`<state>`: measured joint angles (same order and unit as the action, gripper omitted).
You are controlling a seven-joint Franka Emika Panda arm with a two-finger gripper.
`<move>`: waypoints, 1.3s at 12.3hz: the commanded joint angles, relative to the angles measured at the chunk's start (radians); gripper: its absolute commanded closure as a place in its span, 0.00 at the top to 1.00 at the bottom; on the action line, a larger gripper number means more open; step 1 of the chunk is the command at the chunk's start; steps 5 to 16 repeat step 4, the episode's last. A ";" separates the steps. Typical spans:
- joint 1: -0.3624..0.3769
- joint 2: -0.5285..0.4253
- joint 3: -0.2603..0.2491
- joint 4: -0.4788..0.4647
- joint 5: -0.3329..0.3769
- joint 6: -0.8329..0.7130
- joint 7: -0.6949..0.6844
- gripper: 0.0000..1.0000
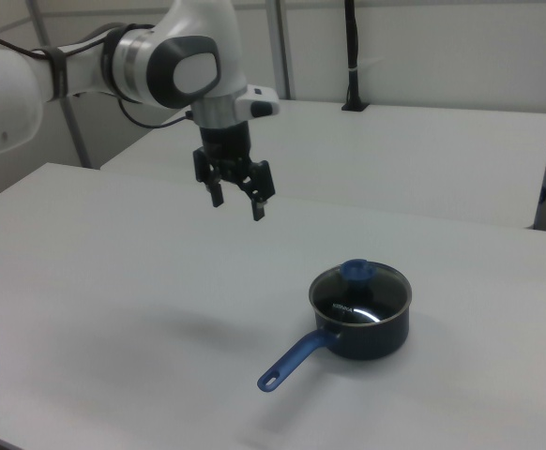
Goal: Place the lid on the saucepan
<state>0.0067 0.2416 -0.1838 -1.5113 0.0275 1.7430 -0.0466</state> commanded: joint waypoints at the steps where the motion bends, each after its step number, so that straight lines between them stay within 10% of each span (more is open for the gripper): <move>1: -0.008 -0.083 0.026 -0.083 -0.017 0.000 0.033 1.00; 16: -0.008 -0.081 0.023 -0.075 -0.018 -0.003 0.047 1.00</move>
